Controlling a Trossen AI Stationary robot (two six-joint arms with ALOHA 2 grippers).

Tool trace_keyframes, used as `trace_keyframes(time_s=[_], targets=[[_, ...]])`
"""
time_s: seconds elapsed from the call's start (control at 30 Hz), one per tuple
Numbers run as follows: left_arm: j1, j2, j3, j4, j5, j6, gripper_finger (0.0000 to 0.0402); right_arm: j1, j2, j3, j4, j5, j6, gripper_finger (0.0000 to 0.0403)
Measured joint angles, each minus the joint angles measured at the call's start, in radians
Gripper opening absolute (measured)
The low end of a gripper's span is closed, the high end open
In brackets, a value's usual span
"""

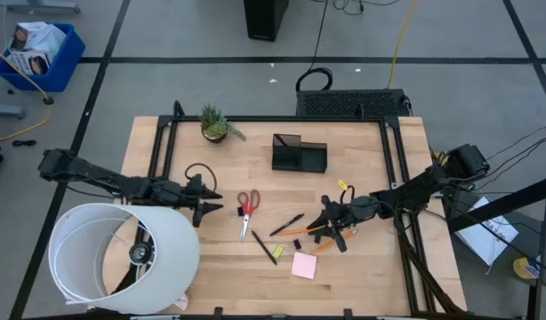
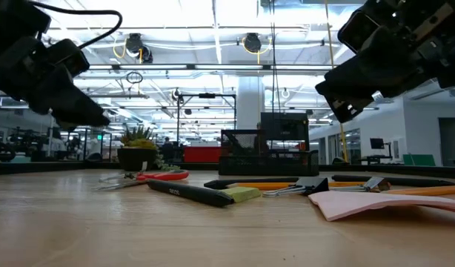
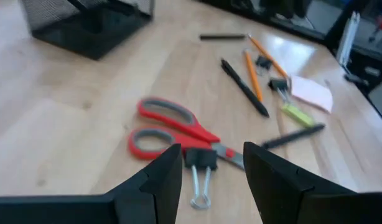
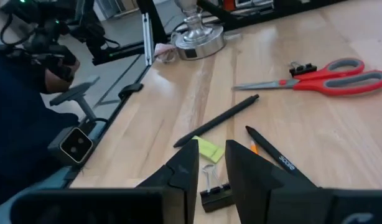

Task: Pick and place office supplies into organizer
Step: Put the binder clip into the desk organizer

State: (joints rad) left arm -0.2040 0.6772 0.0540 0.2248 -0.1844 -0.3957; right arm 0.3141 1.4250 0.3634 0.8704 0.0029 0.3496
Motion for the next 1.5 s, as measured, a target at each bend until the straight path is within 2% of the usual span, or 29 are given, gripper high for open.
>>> trace_keyframes(time_s=[0.13, 0.37, 0.53, 0.63, 0.8, 1.07, 1.33, 1.5], targets=[[-0.026, 0.104, 0.027, 0.081, -0.028, 0.028, 0.0175, -0.004, 0.0, 0.0, 0.003, 0.002, -0.03, 0.0073], [-0.084, 0.321, 0.15, 0.069, -0.089, 0.095, 0.0178, -0.006, 0.0, 0.0, 0.019, 0.005, -0.066, 0.0073], [-0.108, 0.507, 0.234, 0.065, -0.168, 0.117, 0.0209, -0.006, 0.0, 0.0, 0.026, 0.005, -0.067, 0.0073], [-0.1, 0.583, 0.265, 0.063, -0.179, 0.138, 0.0232, -0.005, 0.0, 0.0, 0.027, 0.004, -0.067, 0.0073], [-0.075, 0.641, 0.278, 0.07, -0.139, 0.153, 0.0248, -0.004, 0.0, 0.0, 0.022, 0.002, -0.067, 0.0073], [-0.028, 0.715, 0.278, 0.097, -0.099, 0.181, 0.025, -0.004, 0.0, 0.0, 0.022, 0.02, -0.074, 0.0073], [0.025, 0.733, 0.278, 0.149, 0.021, 0.201, 0.025, -0.005, 0.0, 0.0, 0.015, 0.03, -0.097, 0.0073], [0.034, 0.733, 0.278, 0.145, 0.042, 0.181, 0.025, -0.005, 0.0, 0.0, 0.015, 0.03, -0.104, 0.0073]])
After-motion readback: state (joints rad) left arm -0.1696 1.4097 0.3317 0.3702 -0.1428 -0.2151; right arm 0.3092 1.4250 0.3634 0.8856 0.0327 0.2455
